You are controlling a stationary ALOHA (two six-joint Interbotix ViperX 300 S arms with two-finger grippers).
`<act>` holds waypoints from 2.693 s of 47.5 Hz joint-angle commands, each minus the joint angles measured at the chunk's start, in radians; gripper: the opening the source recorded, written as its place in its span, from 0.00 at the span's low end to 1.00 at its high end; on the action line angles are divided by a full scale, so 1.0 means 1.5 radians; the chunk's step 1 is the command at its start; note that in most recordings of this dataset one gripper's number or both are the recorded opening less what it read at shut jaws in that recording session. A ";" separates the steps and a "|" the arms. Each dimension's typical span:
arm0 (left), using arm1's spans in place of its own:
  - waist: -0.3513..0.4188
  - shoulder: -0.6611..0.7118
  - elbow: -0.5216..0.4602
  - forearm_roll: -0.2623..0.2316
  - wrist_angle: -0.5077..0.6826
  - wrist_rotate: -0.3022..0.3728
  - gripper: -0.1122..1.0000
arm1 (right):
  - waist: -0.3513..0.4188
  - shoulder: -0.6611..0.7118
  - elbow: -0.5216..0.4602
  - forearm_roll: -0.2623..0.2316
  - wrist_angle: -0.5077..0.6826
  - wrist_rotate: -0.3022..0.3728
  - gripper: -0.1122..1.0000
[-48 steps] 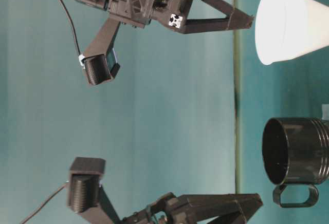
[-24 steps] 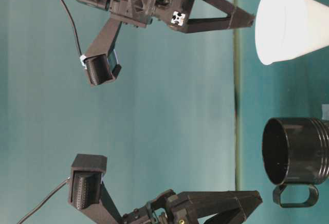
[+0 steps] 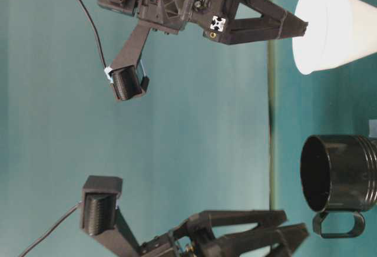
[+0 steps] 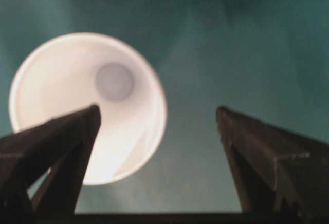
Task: Holding the cup holder with the left arm, the right arm places the cup into the cup holder.
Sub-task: 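Lower and close left gripper on holder handle, right gripper on cup rim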
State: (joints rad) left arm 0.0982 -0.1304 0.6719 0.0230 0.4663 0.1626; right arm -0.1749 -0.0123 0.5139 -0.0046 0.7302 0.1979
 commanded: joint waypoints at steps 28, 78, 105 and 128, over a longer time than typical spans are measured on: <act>-0.004 0.018 -0.015 0.003 0.001 0.004 0.95 | -0.007 0.008 -0.017 0.005 -0.001 -0.015 0.96; 0.006 0.101 -0.020 0.003 -0.029 -0.002 0.95 | 0.001 0.071 -0.018 0.006 -0.045 -0.013 0.96; 0.011 0.128 -0.026 0.003 -0.052 -0.003 0.94 | 0.000 0.074 -0.014 0.005 -0.052 -0.013 0.96; 0.011 0.142 -0.027 0.003 -0.057 -0.004 0.93 | 0.001 0.073 -0.015 0.006 -0.054 -0.008 0.96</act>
State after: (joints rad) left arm 0.1181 0.0966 0.6535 0.0230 0.3850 0.1580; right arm -0.1749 0.1258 0.5001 0.0031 0.6550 0.1841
